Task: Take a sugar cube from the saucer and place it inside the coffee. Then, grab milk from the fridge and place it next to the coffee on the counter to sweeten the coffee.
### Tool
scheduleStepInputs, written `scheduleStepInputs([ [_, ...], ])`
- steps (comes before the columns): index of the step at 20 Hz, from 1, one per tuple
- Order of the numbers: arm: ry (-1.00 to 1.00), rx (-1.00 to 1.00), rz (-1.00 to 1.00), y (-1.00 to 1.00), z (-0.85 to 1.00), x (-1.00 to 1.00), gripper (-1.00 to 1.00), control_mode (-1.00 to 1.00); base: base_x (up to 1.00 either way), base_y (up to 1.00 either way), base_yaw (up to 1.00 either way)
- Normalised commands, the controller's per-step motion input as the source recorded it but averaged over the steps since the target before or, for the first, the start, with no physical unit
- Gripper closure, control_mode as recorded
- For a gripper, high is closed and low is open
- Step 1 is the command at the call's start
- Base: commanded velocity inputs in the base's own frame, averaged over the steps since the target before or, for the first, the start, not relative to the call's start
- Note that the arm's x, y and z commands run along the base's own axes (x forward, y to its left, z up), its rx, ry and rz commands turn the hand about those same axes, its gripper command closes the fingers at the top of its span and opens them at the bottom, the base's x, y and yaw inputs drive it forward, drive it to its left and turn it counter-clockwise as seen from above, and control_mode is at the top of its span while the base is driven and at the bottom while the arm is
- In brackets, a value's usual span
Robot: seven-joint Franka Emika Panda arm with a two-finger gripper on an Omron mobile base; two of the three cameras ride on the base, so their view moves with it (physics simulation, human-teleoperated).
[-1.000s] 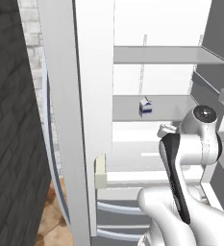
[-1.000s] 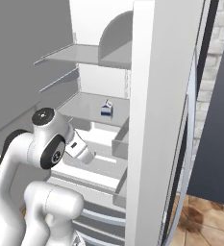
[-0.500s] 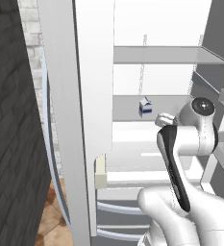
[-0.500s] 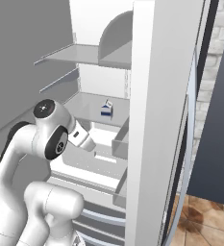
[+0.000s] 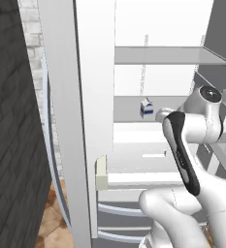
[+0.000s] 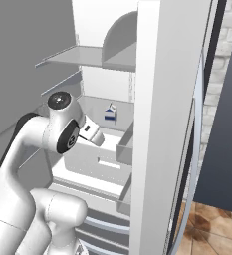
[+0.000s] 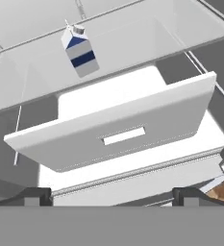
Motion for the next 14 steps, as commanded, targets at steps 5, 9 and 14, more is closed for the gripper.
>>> scheduleStepInputs([
  [5,0.00,-0.10,0.13,0.01,-0.03,0.19,-1.00,-1.00,0.00,0.00,0.00],
  [9,-0.06,-0.11,0.00,0.02,0.14,0.28,-1.00,-1.00,0.00,0.00,0.00],
  [14,-0.02,-0.03,0.00,0.00,0.25,0.25,-1.00,-1.00,0.00,0.00,0.00],
])
